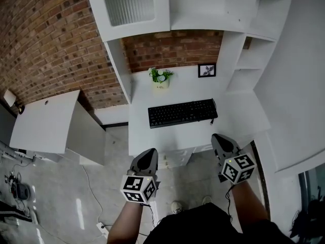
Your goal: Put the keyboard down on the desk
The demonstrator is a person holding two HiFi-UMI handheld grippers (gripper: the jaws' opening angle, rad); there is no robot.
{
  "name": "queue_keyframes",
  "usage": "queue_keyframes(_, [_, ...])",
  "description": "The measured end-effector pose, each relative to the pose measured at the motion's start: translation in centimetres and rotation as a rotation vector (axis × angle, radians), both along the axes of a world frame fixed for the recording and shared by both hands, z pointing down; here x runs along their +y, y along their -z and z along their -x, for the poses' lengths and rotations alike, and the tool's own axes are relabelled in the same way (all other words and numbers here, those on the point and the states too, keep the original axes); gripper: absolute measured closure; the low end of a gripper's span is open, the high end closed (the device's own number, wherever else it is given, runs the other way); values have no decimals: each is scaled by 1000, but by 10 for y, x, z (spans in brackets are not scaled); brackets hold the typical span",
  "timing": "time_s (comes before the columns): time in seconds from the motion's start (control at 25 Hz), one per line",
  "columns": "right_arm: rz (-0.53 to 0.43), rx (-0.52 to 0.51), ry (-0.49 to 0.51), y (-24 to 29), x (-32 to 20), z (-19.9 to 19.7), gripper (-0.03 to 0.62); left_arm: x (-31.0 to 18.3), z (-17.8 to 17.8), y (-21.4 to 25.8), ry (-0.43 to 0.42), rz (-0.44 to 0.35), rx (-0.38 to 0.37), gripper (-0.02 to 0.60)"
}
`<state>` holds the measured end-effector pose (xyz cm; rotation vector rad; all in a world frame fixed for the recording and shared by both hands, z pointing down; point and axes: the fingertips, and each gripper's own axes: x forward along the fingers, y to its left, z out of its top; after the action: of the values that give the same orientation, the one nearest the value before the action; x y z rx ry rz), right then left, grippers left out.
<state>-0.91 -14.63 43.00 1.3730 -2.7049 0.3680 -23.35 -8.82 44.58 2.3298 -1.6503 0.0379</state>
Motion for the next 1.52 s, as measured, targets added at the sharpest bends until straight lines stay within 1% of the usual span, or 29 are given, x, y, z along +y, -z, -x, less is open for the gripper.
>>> queue_keyframes(0.2, [-13, 5, 18, 6, 24, -9, 576, 23, -14, 0, 10, -3, 12, 563])
queue_keyframes(0.44, [-13, -5, 45, 8, 50, -31, 577, 46, -41, 3, 37, -3, 14, 563])
queue_keyframes(0.68, [7, -37, 87, 4, 70, -59, 577, 70, -82, 5, 50, 33, 11, 563])
queue_keyframes(0.96, [4, -67, 149, 10, 89, -96, 577, 94, -133, 11, 97, 35, 20, 563])
queue_keyframes(1.2, [10, -91, 183, 8, 95, -130, 577, 108, -171, 12, 134, 41, 9, 563])
queue_keyframes(1.52, [6, -103, 226, 8, 105, -155, 577, 125, -194, 14, 197, 12, -1, 563])
